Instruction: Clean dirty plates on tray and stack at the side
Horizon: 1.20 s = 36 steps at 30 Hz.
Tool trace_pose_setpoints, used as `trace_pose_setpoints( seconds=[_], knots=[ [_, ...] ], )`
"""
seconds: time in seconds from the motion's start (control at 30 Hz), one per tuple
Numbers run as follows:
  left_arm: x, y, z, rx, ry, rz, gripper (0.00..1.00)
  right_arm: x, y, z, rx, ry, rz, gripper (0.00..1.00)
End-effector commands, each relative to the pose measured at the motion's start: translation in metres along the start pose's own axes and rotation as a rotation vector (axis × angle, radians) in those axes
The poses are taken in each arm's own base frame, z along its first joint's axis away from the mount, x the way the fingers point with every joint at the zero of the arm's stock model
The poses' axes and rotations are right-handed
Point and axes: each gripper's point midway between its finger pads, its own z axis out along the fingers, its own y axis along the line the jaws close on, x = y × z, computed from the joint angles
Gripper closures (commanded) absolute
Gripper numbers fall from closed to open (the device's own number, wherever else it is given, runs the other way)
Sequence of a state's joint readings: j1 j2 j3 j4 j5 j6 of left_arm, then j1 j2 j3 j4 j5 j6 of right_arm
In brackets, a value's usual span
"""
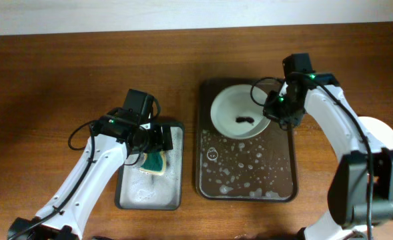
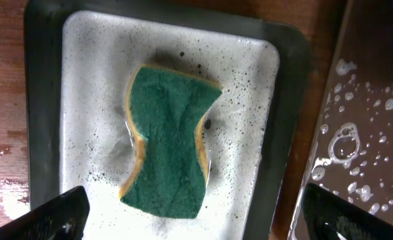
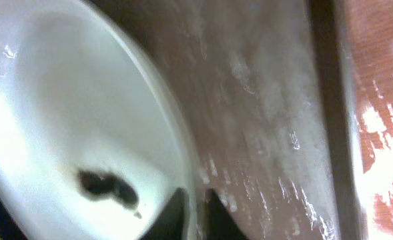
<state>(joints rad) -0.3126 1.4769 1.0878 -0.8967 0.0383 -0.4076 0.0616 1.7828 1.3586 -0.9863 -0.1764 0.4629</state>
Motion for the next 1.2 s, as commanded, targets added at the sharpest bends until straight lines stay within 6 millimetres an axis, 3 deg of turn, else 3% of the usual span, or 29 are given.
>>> trace_pose_setpoints(
  seconds=[0.0, 0.07, 0.13, 0.2, 0.23, 0.27, 0.37, 0.43, 0.47, 0.53, 0.67, 0.77, 0.9, 0.93, 1.07, 1.13, 1.17],
  knots=[
    [0.001, 0.0, -0.003, 0.009, -0.004, 0.003, 0.0, 0.022, -0.004, -0.006, 0.016, 0.08, -0.02, 0.61],
    [0.001, 0.0, -0.003, 0.009, -0.004, 0.003, 0.0, 0.028, 0.007, -0.011, -0.059, 0.105, -0.081, 0.63],
    [0.001, 0.0, -0.003, 0.009, -0.004, 0.003, 0.0, 0.022, 0.015, -0.023, -0.109, 0.068, -0.141, 0.62],
    [0.001, 0.0, -0.003, 0.009, -0.004, 0.003, 0.0, -0.003, 0.021, -0.041, -0.141, -0.052, -0.331, 0.62],
    [0.001, 0.0, -0.003, 0.009, -0.004, 0.003, 0.0, -0.018, 0.026, -0.046, -0.149, -0.13, -0.509, 0.66],
    [0.001, 0.0, -0.003, 0.008, -0.004, 0.003, 0.0, -0.026, 0.03, -0.043, -0.138, -0.181, -0.739, 0.67],
    [0.001, 0.0, -0.003, 0.009, -0.004, 0.003, 0.0, -0.032, 0.029, -0.025, -0.106, -0.192, -0.957, 0.62],
    [0.001, 0.0, -0.003, 0.009, -0.004, 0.003, 0.0, -0.043, 0.029, -0.009, -0.091, -0.198, -0.958, 0.56],
    [0.001, 0.0, -0.003, 0.009, -0.004, 0.003, 0.0, -0.048, 0.029, 0.0, -0.091, -0.197, -0.957, 0.44],
    [0.001, 0.0, -0.003, 0.009, -0.005, 0.002, 0.0, -0.055, 0.028, 0.025, -0.095, -0.182, -0.955, 0.49],
    [0.001, 0.0, -0.003, 0.009, -0.005, 0.002, 0.0, -0.052, 0.025, 0.059, -0.106, -0.121, -0.951, 0.51],
    [0.001, 0.0, -0.003, 0.009, -0.005, 0.002, 0.0, -0.045, 0.026, 0.075, -0.134, -0.078, -0.947, 0.58],
    [0.001, 0.0, -0.003, 0.009, -0.004, 0.002, 0.0, -0.038, 0.026, 0.076, -0.159, -0.046, -0.892, 0.89],
    [0.001, 0.0, -0.003, 0.009, -0.004, 0.002, 0.0, -0.036, 0.024, 0.076, -0.155, -0.031, -0.851, 0.96],
    [0.001, 0.0, -0.003, 0.009, -0.004, 0.002, 0.0, -0.023, 0.001, 0.074, -0.117, 0.077, -0.417, 0.96],
    [0.001, 0.0, -0.003, 0.009, -0.004, 0.002, 0.0, -0.003, -0.018, 0.067, -0.065, 0.186, -0.126, 0.96],
    [0.001, 0.0, -0.003, 0.009, -0.004, 0.002, 0.0, 0.003, -0.021, 0.065, -0.053, 0.214, -0.082, 0.96]
  ],
)
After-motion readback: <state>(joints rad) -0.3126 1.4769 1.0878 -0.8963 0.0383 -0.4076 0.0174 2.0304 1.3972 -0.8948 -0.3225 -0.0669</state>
